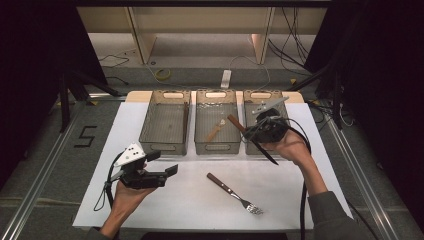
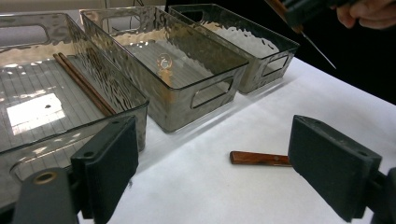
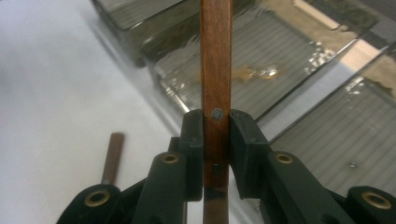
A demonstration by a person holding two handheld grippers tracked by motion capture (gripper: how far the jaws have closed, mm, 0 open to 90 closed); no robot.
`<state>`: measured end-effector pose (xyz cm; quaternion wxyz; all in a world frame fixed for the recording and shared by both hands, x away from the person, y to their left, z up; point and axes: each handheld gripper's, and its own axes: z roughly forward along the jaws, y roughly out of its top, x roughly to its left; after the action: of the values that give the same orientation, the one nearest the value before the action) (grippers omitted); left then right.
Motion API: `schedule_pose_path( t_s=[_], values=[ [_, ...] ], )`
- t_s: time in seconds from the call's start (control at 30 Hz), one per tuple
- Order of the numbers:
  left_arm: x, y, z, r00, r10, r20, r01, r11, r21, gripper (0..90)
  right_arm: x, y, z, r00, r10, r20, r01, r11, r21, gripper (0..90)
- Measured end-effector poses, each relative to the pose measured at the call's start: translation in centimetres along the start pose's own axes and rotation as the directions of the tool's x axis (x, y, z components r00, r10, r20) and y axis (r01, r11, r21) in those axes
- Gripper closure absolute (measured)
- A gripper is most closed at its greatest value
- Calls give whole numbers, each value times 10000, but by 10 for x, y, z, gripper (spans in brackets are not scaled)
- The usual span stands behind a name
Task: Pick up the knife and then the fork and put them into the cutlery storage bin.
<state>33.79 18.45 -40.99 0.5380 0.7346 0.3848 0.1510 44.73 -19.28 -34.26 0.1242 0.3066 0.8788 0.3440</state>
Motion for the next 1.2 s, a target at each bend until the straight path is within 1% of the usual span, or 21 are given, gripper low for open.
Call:
schedule_pose_path(
  t_s=[0.1,0.33,0.4,0.53,0.7,0.83,0.93,1.1,1.2],
  values=[
    [0,0,0,10000,1,32,-1,10000,-56,159,-9,6,-2,9997,190,160,-188,9997,-140,767],
    [0,0,-1,10000,70,45,-69,10000,-70,158,-24,17,-2,9969,604,499,-587,9977,-347,767],
    [0,0,-1,9999,100,44,-100,9999,-111,159,-28,20,-1,9953,775,573,-746,9959,-512,767],
    [-1,0,-1,9998,206,38,-206,9997,-101,159,-38,24,2,9910,1094,768,-1041,9921,-696,767],
    [-3,1,-2,9995,297,43,-296,9994,-188,159,-50,28,8,9842,1461,998,-1392,9876,-731,767],
    [-3,1,-2,9995,309,56,-308,9993,-208,159,-58,30,8,9786,1715,1137,-1628,9832,-822,767],
    [-3,1,-1,9995,311,95,-309,9993,-204,159,-63,32,9,9724,1962,1259,-1852,9782,-941,767],
    [-4,1,-2,9991,397,149,-393,9990,-229,159,-76,32,14,9566,2518,1467,-2378,9655,-1065,767],
    [-3,1,-1,9994,317,142,-313,9991,-281,159,-82,30,20,9478,2774,1573,-2627,9588,-1080,767]
  ],
)
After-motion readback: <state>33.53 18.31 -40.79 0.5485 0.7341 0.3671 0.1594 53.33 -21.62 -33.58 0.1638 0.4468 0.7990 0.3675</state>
